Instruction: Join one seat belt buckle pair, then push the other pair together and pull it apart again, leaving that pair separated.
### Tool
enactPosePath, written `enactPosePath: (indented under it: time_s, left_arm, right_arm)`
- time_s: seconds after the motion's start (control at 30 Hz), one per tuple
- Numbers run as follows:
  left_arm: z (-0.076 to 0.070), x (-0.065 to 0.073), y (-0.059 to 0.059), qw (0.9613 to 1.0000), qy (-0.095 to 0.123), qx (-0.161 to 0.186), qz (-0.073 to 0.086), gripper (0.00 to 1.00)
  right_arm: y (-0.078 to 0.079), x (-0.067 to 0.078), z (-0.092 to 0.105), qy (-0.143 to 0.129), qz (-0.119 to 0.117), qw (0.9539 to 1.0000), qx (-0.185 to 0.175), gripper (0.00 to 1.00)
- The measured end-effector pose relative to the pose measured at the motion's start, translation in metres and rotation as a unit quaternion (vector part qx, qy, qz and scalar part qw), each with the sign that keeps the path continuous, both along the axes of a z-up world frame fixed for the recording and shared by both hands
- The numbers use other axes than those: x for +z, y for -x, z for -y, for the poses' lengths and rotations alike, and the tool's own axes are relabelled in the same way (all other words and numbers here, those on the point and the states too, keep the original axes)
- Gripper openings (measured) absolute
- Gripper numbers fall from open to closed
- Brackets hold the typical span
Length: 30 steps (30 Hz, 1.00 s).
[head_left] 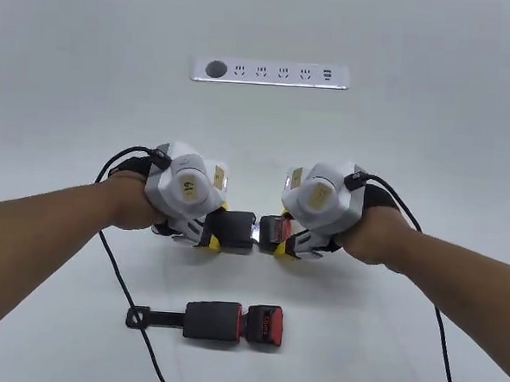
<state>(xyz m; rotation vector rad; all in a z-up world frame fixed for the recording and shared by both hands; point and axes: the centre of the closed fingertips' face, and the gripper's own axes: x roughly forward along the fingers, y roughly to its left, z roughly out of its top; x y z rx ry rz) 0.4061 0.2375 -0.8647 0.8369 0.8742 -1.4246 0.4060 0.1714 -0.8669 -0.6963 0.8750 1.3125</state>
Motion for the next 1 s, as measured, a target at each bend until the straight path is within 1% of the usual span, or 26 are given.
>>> enactPosePath:
  time_s: [0.27, 0.4, 0.47, 0.57, 0.63, 0.67, 0.77, 0.9, 1.0]
  left_arm:
    - [0.0, -0.001, 0.0, 1.0, -0.002, -0.002, 0.001, 0.33]
    - [0.0, -0.001, 0.0, 1.0, -0.001, 0.0, 0.001, 0.33]
    - [0.0, -0.001, 0.0, 1.0, 0.0, -0.001, 0.001, 0.33]
    - [0.0, -0.001, 0.0, 1.0, 0.0, -0.004, 0.003, 0.33]
    - [0.0, 0.0, 0.0, 0.9999, 0.003, -0.014, 0.005, 0.33]
    - [-0.001, 0.0, 0.0, 0.9999, 0.002, -0.012, 0.004, 0.33]
    - [0.0, 0.0, 0.0, 0.9999, 0.006, -0.013, 0.005, 0.33]
    - [0.0, 0.001, 0.0, 0.9999, 0.006, -0.015, 0.005, 0.33]
    - [0.0, 0.001, 0.001, 0.9999, 0.007, -0.014, 0.005, 0.33]
  right_arm:
    - [0.0, 0.0, 0.001, 0.008, 0.004, 0.9999, 0.006, 0.31]
    - [0.0, 0.0, 0.002, 0.013, 0.004, 0.9999, 0.003, 0.32]
    - [0.001, 0.0, 0.004, 0.019, 0.007, 0.9998, 0.005, 0.32]
    - [0.001, 0.0, 0.009, 0.02, 0.005, 0.9998, 0.003, 0.32]
    - [0.001, 0.0, 0.013, 0.024, 0.005, 0.9997, 0.005, 0.32]
    - [0.002, 0.0, 0.015, 0.025, 0.006, 0.9997, 0.005, 0.32]
    - [0.002, 0.001, 0.018, 0.016, 0.005, 0.9999, 0.002, 0.32]
    - [0.003, 0.001, 0.019, 0.011, 0.006, 0.9999, 0.005, 0.32]
    - [0.003, 0.001, 0.024, 0.009, 0.007, 0.9999, 0.004, 0.33]
